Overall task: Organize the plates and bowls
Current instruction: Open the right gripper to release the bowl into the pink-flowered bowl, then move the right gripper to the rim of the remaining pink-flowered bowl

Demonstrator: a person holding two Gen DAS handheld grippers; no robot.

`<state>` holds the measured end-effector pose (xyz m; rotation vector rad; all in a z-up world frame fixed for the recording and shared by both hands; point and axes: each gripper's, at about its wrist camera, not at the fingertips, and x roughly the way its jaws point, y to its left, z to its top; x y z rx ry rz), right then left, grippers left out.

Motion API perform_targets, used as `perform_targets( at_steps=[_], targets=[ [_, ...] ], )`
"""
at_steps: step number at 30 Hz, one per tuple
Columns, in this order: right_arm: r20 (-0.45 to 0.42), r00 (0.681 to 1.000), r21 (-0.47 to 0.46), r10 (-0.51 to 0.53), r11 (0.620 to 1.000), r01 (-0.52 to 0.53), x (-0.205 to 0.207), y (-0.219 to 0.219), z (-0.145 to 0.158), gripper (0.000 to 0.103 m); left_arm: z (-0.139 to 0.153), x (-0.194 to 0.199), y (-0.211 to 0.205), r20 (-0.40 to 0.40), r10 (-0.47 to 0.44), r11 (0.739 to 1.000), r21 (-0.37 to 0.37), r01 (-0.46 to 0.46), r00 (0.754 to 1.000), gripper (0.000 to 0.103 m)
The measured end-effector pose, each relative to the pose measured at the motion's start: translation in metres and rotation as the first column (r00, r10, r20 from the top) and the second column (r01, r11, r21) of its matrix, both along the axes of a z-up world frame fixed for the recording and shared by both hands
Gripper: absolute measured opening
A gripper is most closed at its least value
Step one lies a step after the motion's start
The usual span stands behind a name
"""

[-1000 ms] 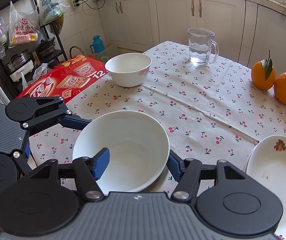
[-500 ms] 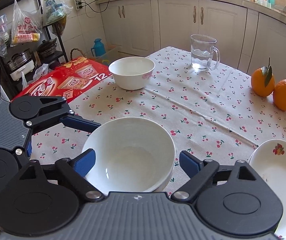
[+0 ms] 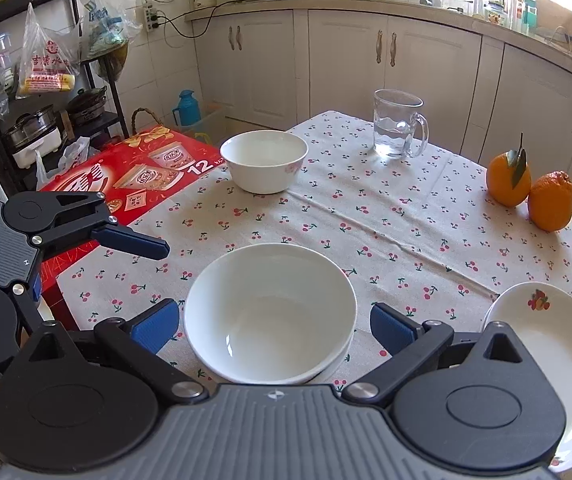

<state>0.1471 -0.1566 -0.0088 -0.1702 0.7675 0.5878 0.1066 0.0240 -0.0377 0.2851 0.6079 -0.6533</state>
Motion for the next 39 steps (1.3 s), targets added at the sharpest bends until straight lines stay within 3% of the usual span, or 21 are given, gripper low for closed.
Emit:
perform_targets(
  at_steps=[12,18,31,39],
  targets=[
    [0.033,0.997,-0.072,0.066,0.995,-0.064,0.019,0.045,0.014,0.103,0.001,0.040,0.061,0.054,0.147,0.989,0.026,-0.148,0.988,0.096],
    [0.022,0.995,-0.083,0.102,0.992,-0.100,0.044,0.064,0.015,0.103,-0.002,0.073,0.081,0.068,0.176,0.983,0.033,-0.179,0.982,0.096],
    [-0.037,0.984,-0.108,0.173,0.978,-0.177,0.132,0.095,0.015,0.103,-0.027,0.153,0.095,0.015,0.214,0.977,-0.006,-0.213,0.977,0.096],
    [-0.111,0.974,-0.057,0.200,0.977,-0.207,0.189,0.108,0.003,0.102,-0.034,0.173,0.092,0.026,0.203,0.979,-0.015,-0.203,0.979,0.095]
  ],
)
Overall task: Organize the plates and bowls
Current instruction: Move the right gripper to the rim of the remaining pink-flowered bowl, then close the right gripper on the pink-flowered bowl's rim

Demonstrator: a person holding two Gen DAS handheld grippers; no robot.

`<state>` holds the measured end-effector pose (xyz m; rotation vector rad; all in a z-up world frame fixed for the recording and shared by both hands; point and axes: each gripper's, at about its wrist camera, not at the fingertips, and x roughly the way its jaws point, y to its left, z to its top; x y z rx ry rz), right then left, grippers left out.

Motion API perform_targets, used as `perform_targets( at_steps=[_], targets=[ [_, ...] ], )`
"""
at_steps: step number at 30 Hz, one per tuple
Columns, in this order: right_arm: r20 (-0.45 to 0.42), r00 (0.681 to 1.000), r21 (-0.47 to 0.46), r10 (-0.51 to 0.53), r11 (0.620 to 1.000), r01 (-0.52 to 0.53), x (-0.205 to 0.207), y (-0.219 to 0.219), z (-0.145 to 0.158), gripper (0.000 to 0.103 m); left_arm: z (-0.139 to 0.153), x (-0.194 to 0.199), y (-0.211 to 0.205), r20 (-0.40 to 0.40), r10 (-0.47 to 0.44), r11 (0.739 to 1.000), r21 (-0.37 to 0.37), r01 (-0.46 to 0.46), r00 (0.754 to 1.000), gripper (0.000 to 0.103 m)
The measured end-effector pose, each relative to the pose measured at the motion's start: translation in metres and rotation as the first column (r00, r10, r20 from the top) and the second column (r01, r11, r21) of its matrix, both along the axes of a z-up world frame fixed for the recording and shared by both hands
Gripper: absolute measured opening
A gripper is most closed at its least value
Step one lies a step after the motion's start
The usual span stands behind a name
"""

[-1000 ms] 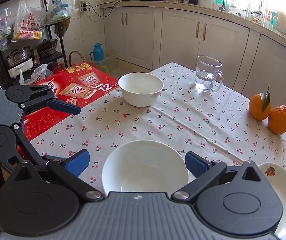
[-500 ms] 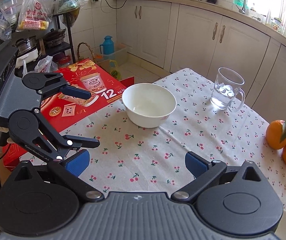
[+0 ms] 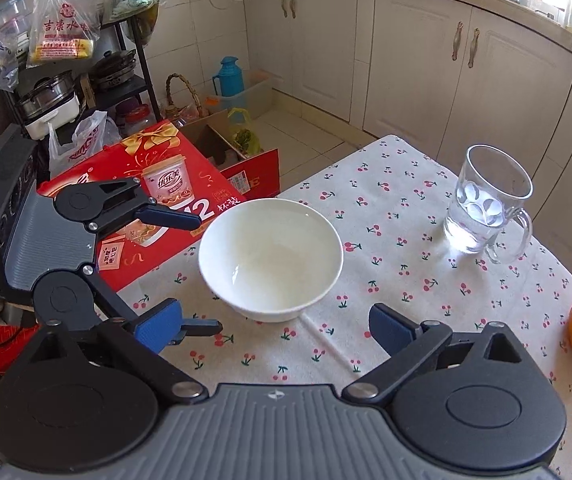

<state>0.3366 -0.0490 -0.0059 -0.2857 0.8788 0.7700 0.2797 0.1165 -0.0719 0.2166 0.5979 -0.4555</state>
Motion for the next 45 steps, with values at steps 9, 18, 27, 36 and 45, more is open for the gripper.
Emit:
perform_targets(
  at_steps=[9,18,27,36,45],
  targets=[
    [-0.068,0.998,0.029,0.011,1.000,-0.009,0.047,0.018,-0.021,0.088,-0.002,0.011,-0.003,0.004,-0.005,1.000,-0.012,0.005,1.000,0.094],
    [-0.130,0.992,0.060,-0.006,0.998,0.014,0.069,0.021,-0.041,0.075,-0.003,0.015,-0.007,0.004,-0.021,1.000,-0.003,0.021,1.000,0.093],
    [-0.145,0.989,0.068,0.002,0.998,0.008,0.071,0.023,-0.047,0.065,-0.003,0.016,-0.008,0.001,-0.030,1.000,-0.008,0.030,1.000,0.090],
    [-0.150,0.989,0.083,-0.005,0.996,0.017,0.069,0.021,-0.046,0.065,-0.001,0.014,-0.013,-0.007,-0.029,1.000,0.011,0.030,1.000,0.090],
    [-0.133,0.991,0.080,-0.008,0.997,0.019,0.048,0.011,-0.033,0.065,0.013,-0.004,-0.022,-0.007,-0.050,0.999,0.010,0.050,0.999,0.090]
  ],
)
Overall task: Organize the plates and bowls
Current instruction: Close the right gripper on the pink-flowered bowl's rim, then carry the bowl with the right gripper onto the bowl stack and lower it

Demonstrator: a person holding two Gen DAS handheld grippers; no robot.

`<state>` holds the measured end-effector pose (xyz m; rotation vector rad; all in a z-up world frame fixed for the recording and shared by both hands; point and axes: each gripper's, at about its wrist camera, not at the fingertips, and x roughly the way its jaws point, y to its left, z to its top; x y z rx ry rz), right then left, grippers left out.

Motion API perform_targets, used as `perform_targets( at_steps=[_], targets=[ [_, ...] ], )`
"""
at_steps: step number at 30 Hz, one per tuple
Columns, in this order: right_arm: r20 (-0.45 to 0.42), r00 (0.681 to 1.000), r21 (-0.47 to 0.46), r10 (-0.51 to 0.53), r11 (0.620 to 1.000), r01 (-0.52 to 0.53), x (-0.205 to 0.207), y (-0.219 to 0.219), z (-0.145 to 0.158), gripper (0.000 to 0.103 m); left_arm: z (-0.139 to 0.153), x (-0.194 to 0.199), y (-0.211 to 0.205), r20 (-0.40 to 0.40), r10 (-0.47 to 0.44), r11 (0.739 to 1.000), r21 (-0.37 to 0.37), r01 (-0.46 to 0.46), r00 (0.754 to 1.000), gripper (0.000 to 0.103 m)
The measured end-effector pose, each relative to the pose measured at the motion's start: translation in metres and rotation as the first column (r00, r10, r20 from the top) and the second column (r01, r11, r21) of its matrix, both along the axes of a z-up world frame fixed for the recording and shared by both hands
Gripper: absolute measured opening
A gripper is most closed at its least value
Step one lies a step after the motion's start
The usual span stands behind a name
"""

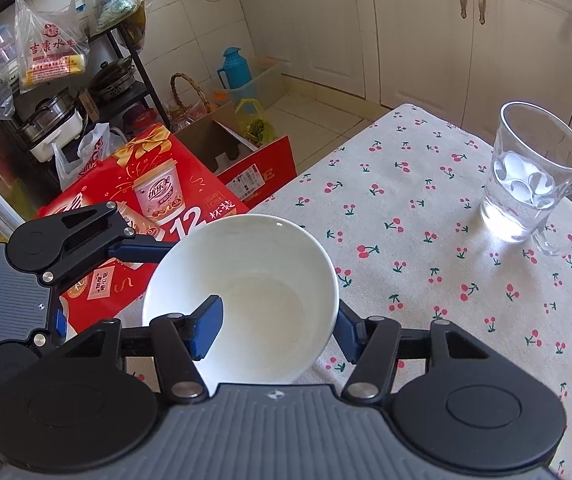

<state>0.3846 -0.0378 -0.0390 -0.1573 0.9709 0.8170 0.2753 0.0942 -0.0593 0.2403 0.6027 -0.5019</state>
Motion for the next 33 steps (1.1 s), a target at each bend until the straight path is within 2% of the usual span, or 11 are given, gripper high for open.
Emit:
perform_targets(
  at_steps=[19,26,33],
  targets=[
    [0.054,0.998,0.021,0.011,1.000,-0.012,-0.100,-0.048,0.039,0.065,0.040,-0.092,-0.041,-0.014,-0.039,0.999,-0.006,0.039,0.999,0.090],
    [0.089,0.996,0.015,0.011,1.000,-0.012,-0.145,-0.069,0.052,0.065,0.057,-0.129,-0.061,0.018,-0.076,0.997,-0.001,0.076,0.997,0.090],
    [0.114,0.993,0.004,-0.017,1.000,0.017,-0.177,-0.099,0.057,0.065,0.057,-0.147,-0.083,0.018,-0.124,0.992,-0.011,0.125,0.992,0.090]
  ],
)
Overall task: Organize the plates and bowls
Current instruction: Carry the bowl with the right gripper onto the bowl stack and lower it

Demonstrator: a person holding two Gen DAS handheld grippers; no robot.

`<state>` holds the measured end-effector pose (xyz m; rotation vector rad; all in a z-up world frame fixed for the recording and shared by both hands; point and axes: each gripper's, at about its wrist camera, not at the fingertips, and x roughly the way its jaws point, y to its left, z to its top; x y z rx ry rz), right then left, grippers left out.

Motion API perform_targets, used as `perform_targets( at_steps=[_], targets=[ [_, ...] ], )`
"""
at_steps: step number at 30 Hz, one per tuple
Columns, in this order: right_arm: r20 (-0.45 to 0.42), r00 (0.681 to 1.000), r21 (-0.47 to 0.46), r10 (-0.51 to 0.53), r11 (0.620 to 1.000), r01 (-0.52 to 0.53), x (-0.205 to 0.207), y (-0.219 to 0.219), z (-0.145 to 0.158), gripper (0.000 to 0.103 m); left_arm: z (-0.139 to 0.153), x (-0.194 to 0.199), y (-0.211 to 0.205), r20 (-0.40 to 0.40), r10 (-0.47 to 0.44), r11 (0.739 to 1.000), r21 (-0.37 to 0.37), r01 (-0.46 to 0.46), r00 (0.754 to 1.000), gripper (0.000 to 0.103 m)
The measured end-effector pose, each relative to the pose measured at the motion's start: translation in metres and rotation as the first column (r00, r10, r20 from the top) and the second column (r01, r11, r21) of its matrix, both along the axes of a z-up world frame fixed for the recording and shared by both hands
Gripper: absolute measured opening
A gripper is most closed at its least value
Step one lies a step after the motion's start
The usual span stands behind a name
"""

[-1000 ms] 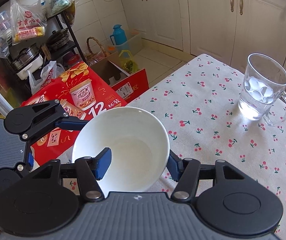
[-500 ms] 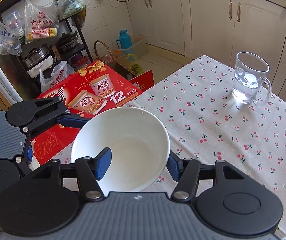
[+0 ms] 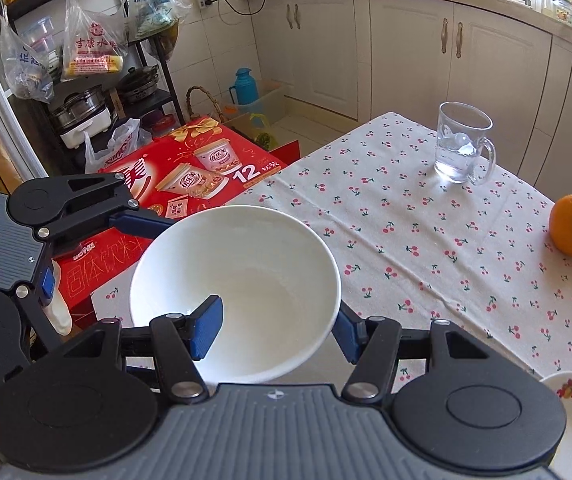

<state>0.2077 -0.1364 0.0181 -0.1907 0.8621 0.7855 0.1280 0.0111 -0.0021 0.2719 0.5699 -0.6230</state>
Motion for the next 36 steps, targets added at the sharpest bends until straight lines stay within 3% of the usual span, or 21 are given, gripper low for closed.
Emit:
perform_targets(
  at_steps=[10,27,30,32,36],
  targets=[
    [-0.022,0.998,0.004,-0.061,0.998,0.061,-0.015,-0.031,-0.012,0.065,-0.015,0.000,-0.022,-0.048,-0.050,0.999,0.003,0.051,0.998,0.090],
    [-0.032,0.997,-0.002,-0.069,0.998,0.069,-0.015,-0.036,-0.023,0.065,-0.025,0.008,-0.025,-0.095,-0.066,0.998,0.002,0.067,0.993,0.090],
    [-0.022,0.997,-0.011,-0.068,0.998,0.068,-0.018,-0.035,-0.023,0.073,-0.027,0.008,-0.026,-0.096,-0.080,0.997,0.007,0.081,0.992,0.091],
    [-0.005,0.997,-0.017,-0.073,0.997,0.073,-0.019,-0.035,-0.023,0.090,-0.027,0.007,-0.025,-0.087,-0.082,0.996,0.013,0.083,0.993,0.094],
    [0.015,0.997,0.003,-0.078,0.997,0.078,-0.023,-0.039,-0.019,0.094,-0.024,0.005,-0.017,-0.088,-0.090,0.996,-0.014,0.089,0.992,0.096]
  ],
)
